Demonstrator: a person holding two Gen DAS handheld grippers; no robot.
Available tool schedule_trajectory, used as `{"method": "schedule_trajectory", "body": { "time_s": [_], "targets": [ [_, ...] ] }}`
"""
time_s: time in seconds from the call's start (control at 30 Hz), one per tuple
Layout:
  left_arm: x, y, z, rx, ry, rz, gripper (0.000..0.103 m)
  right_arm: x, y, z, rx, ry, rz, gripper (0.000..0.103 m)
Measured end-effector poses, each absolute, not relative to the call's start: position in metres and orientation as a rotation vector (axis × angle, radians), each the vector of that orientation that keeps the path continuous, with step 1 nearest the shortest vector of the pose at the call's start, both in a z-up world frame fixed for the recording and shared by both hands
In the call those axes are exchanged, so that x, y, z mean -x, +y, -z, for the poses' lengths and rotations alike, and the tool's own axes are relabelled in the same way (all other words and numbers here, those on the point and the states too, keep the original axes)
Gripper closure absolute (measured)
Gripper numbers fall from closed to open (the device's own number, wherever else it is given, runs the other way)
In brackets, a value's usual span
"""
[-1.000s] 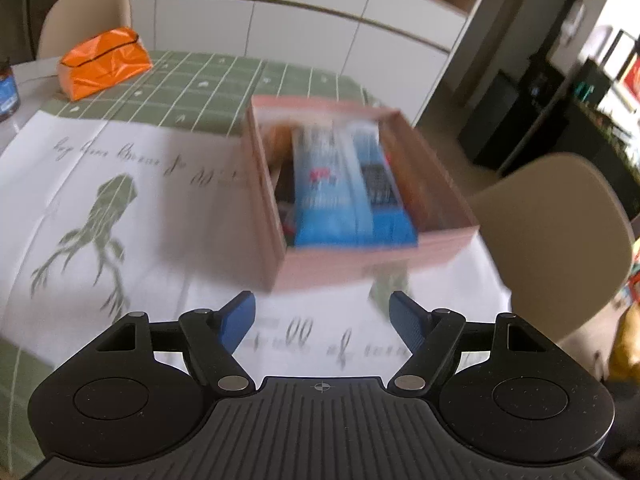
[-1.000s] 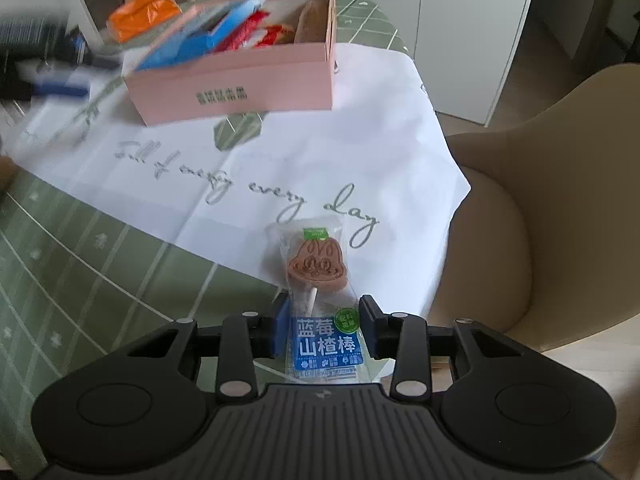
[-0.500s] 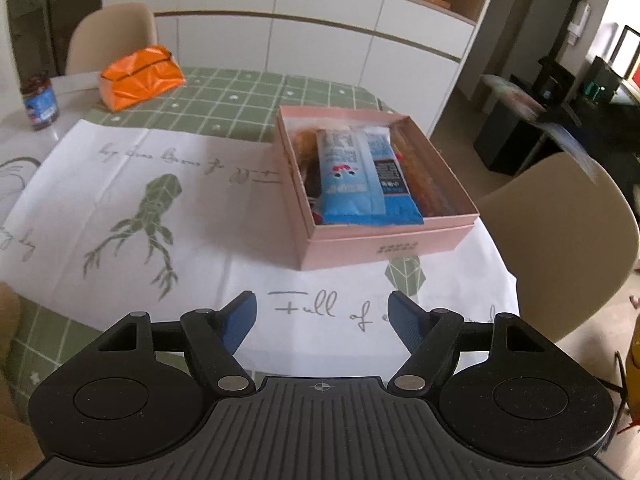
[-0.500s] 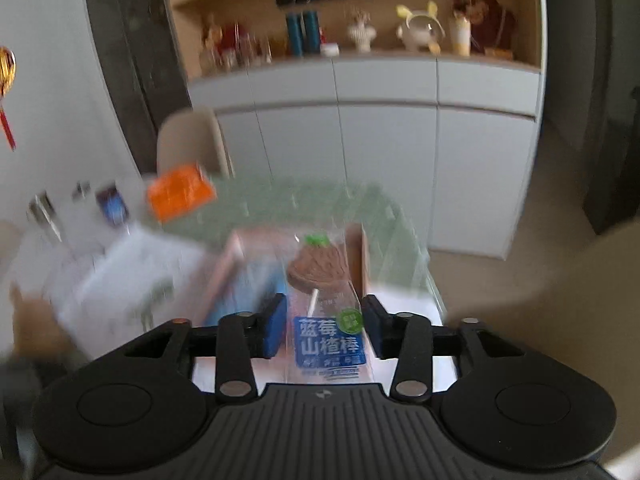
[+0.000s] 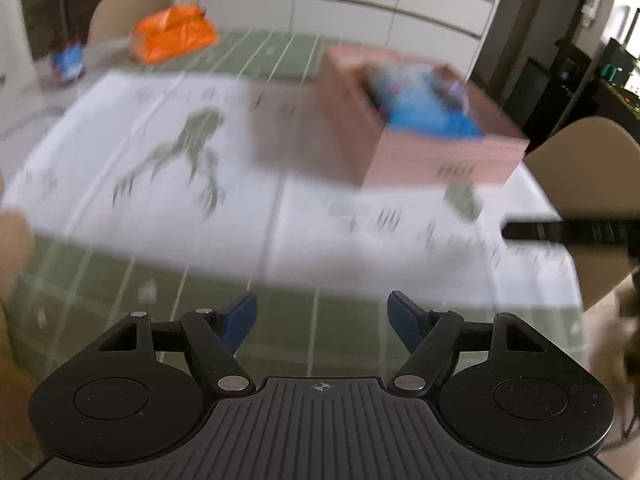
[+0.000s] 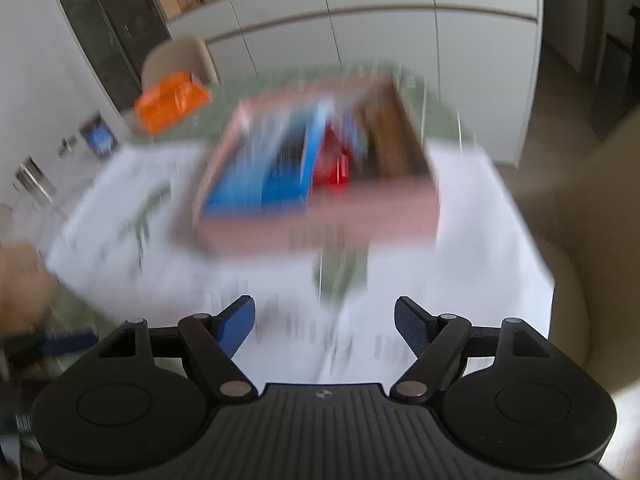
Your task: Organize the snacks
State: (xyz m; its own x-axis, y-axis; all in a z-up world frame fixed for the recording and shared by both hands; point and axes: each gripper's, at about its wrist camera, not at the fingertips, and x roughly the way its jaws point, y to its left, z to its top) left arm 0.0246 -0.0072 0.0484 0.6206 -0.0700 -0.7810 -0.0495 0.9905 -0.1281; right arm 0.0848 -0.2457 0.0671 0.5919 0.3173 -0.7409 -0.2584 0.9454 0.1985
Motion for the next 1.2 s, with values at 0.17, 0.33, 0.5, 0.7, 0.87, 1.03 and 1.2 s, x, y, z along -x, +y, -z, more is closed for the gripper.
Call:
{"method": "schedule_trajectory", "body": {
  "time_s": [0.17, 0.33, 0.5, 0.7, 0.87, 1.03, 1.2],
  "targets": [
    [-0.009, -0.005, -0.023, 0.111, 0.856, 0.010, 0.025, -0.034, -0.226, -0.028, -0.009, 0.865, -0.313, 0.026],
    [-0.008, -0.019, -0.012, 0.016, 0.785, 0.040, 0.011, -0.018, -0.208, -0.016, 0.041, 0.840, -0.276, 0.019],
    [-0.013, -0.030, -0.004, -0.030, 0.718, 0.022, 0.007, -0.023, -0.214, -0.007, 0.045, 0.785, -0.109, 0.000],
    [-0.019, -0.032, -0.001, -0.020, 0.661, -0.010, 0.005, -0.018, -0.228, -0.001, -0.010, 0.720, -0.042, 0.000],
    [-0.024, -0.031, -0.001, -0.023, 0.662, -0.008, 0.005, -0.013, -0.224, 0.007, -0.009, 0.645, -0.034, 0.000],
    [-0.023, -0.030, 0.000, -0.026, 0.651, 0.004, 0.005, -0.012, -0.224, 0.012, -0.012, 0.646, -0.040, 0.000],
    [-0.022, -0.030, 0.001, -0.026, 0.650, 0.002, 0.005, -0.012, -0.224, 0.015, -0.011, 0.646, -0.040, 0.000]
  ]
}}
